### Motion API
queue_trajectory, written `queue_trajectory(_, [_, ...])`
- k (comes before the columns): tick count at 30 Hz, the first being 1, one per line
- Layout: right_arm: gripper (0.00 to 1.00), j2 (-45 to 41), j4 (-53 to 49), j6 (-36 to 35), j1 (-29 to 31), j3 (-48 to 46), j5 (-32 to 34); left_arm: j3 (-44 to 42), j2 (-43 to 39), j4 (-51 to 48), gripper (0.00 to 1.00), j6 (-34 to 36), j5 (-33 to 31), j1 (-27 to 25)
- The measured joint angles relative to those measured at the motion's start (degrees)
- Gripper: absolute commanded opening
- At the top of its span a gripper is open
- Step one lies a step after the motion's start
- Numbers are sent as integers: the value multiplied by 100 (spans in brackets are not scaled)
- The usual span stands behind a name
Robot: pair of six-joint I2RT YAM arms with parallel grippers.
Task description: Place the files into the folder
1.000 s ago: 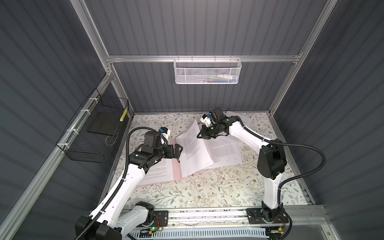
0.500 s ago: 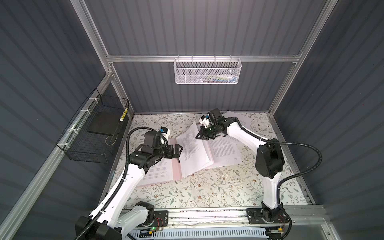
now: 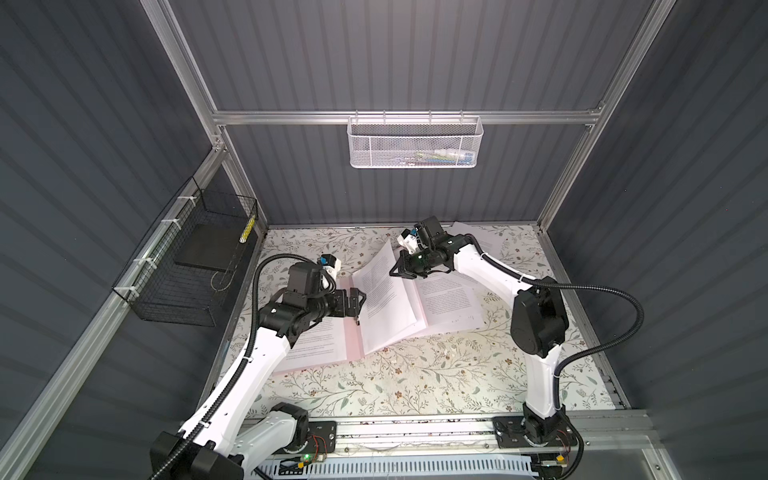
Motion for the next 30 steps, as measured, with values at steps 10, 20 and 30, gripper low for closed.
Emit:
queue_trajectory(10, [0,92,28,-2,31,-2,-44,0,0,0,100,0,0,0])
queue_trajectory(20, [0,282,31,-2,33,-2,-46,0,0,0,100,0,0,0])
queue_trajectory(30, [0,190,129,42,48,-168,-17,0,0,0,100,0,0,0])
